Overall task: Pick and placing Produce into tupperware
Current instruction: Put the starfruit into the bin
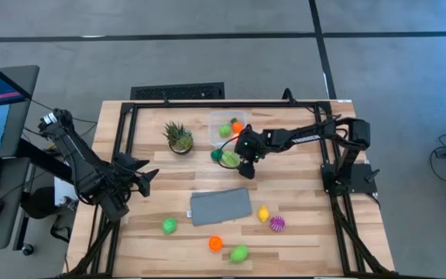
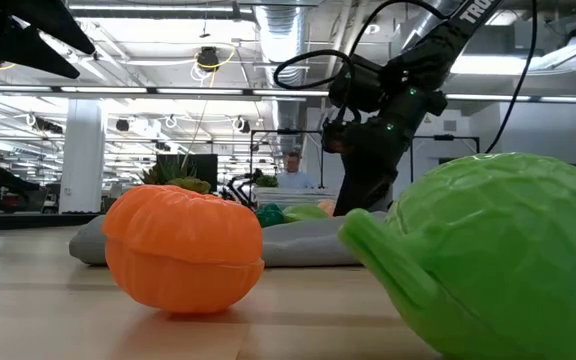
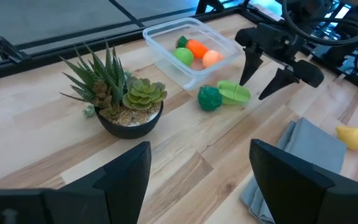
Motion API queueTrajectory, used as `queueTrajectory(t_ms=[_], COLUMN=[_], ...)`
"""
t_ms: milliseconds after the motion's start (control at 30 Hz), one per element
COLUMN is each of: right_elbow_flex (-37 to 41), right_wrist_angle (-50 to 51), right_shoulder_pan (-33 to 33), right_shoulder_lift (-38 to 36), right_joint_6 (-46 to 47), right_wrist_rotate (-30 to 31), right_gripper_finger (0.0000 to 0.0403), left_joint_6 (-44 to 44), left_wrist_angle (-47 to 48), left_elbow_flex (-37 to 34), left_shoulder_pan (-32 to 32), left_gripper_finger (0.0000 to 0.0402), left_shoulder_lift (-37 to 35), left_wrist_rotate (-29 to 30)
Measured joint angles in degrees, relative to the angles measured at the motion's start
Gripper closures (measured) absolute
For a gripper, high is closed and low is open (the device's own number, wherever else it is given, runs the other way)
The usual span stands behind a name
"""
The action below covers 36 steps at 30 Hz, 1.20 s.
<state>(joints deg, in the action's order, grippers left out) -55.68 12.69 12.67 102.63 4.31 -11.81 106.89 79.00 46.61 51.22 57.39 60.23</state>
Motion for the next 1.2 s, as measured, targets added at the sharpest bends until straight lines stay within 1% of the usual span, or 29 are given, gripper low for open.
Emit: queueTrajectory(t_ms=[233, 333, 667, 1033, 1200], right_elbow_flex=[0.02, 0.02, 0.02, -2.6, -2.84], right_wrist_angle=[-1.33, -1.68, -5.55, -4.54, -3.63], right_shoulder_pan=[-0.05, -0.05, -0.33, -0.33, -0.35], right_shoulder_lift=[0.0, 0.0, 0.0, 0.0, 0.0], right_joint_6=[6.98, 8.75, 10.74, 11.31, 11.35], right_wrist_rotate=[0.12, 1.38, 2.83, 7.21, 7.48], right_gripper_finger=[0.0106, 0.0106, 0.0106, 0.0106, 0.0106], left_joint_6=[-1.2, -1.36, -1.49, -1.46, -1.44], left_wrist_angle=[-0.14, -0.15, -0.2, -0.48, -0.5], left_elbow_flex=[0.0, 0.0, 0.0, 0.0, 0.0], left_shoulder_pan=[0.0, 0.0, 0.0, 0.0, 0.02], left_gripper_finger=[0.0138, 0.0138, 0.0138, 0.0138, 0.0138], left_shoulder_lift=[0.0, 0.0, 0.0, 0.0, 0.0], left_wrist_rotate=[0.03, 0.04, 0.07, 0.13, 0.26])
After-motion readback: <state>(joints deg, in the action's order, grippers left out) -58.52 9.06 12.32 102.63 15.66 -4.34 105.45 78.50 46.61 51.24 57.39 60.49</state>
